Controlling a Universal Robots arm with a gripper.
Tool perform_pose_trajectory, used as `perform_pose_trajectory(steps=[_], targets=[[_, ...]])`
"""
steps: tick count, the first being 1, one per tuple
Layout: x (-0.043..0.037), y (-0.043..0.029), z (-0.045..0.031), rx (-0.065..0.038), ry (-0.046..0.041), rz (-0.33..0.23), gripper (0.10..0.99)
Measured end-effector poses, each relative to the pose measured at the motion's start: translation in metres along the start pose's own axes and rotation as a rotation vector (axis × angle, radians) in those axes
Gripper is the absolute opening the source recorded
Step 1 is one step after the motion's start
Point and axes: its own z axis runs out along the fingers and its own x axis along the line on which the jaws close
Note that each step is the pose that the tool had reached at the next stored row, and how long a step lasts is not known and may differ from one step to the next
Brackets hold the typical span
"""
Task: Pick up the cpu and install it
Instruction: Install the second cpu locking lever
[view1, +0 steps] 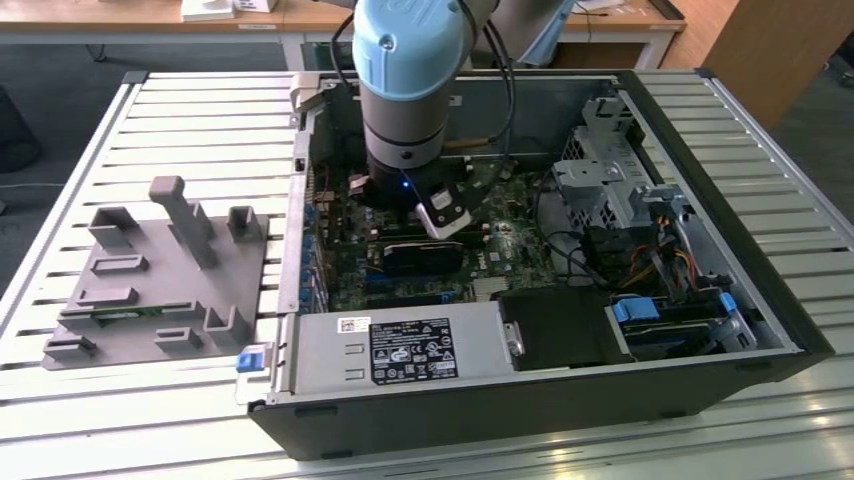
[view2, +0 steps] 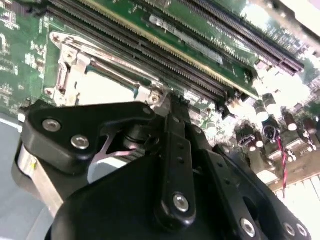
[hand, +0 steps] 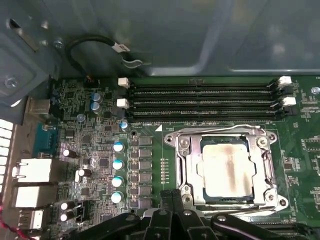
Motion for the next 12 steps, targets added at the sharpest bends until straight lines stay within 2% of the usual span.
perform_pose_trajectory(steps=[3, 9, 12], targets=[[0.0000, 0.0028, -0.0096, 0.000, 0.0000, 0.000, 0.106], [-0.0001, 0.0064, -0.0216, -0.001, -0.0001, 0.000, 0.106], [-0.0002, 0.0095, -0.0318, 0.000, -0.0001, 0.000, 0.106]])
